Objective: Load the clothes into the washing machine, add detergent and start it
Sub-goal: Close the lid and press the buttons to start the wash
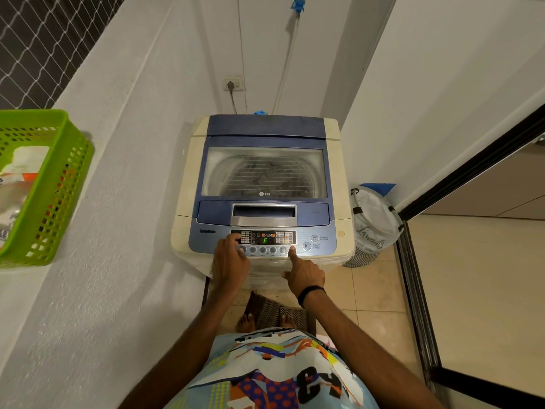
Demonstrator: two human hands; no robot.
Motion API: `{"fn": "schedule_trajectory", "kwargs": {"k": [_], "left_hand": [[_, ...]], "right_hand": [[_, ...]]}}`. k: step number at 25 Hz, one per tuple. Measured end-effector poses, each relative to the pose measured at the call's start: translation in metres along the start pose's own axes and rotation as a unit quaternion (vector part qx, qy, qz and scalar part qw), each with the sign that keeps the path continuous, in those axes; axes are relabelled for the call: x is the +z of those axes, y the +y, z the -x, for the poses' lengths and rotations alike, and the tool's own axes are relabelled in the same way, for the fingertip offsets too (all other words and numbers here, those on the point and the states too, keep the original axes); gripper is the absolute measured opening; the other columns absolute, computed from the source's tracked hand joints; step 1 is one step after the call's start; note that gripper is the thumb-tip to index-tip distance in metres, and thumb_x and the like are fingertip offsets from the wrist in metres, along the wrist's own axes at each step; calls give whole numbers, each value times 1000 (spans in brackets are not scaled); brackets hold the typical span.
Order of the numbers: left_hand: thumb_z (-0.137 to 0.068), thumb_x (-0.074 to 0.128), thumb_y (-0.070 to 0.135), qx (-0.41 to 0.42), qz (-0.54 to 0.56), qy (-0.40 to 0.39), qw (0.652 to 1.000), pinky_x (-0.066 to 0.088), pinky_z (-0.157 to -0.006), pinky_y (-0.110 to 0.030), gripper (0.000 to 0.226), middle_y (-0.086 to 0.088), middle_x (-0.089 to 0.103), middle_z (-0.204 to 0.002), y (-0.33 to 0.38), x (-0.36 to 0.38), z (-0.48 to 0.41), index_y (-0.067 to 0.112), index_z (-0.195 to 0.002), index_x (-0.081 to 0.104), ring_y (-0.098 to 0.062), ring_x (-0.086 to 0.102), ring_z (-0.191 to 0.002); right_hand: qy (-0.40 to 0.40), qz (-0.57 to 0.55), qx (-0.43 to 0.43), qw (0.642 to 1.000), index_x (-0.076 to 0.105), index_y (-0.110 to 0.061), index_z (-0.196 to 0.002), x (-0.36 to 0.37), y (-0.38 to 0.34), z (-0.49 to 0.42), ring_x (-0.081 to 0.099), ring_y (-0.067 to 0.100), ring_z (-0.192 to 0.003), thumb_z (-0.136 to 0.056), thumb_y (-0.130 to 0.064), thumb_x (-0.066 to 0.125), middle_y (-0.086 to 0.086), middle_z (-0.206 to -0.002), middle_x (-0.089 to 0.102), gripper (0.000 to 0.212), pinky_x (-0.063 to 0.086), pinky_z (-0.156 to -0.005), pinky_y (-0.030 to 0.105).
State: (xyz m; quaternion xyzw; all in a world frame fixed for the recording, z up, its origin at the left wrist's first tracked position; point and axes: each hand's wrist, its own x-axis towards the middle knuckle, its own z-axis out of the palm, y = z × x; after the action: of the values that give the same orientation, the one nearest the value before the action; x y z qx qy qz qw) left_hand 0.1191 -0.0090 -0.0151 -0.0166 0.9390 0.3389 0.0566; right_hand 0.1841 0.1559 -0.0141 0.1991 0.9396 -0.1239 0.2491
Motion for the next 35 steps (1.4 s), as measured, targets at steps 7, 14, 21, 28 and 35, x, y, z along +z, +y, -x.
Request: {"fn": "schedule_trajectory", "kwargs": {"k": [7,14,21,28,35], "left_hand": [[-90,60,7,-4,-7,-2,1000,50,-74,-29,32,-12,59,-111,-2,2,-3,12,-121,57,-24,60,-98],[-90,60,7,-8,2,-7,1000,53,-76,-33,32,-12,58,-114,-2,4,-5,14,-121,56,-24,60,-101],[-90,61,7,-9,1,-7,1000,52,-78,-30,34,-12,58,-116,-5,3,-4,14,-122,56,-24,60,-103],[-90,59,6,-11,4,-3,1000,50,-76,-29,33,-12,58,-115,-7,2,-7,13,-121,56,-24,59,-102],[-89,58,3,30,0,-21,999,50,-77,-29,36,-12,58,-113,10,10,-8,13,-123,56,-24,59,-101]], "right_hand": [[4,-2,-2,1000,10,-29,-154,0,1,0,65,28,-97,-97,-37,54,10,-109,68,72,48,-75,36],[5,4,-2,1000,16,-31,-153,-5,2,0,65,29,-99,-95,-43,56,10,-110,68,71,46,-74,35],[3,20,-1,1000,10,-27,-154,-2,0,0,65,29,-97,-96,-43,53,11,-108,67,74,47,-74,36],[32,-32,13,999,7,-31,-154,-1,5,0,66,28,-92,-95,-39,57,11,-104,69,78,51,-75,37],[52,-100,68,991,5,-38,-154,-6,41,-2,68,29,-91,-94,-36,59,12,-102,71,81,51,-73,35]]}}
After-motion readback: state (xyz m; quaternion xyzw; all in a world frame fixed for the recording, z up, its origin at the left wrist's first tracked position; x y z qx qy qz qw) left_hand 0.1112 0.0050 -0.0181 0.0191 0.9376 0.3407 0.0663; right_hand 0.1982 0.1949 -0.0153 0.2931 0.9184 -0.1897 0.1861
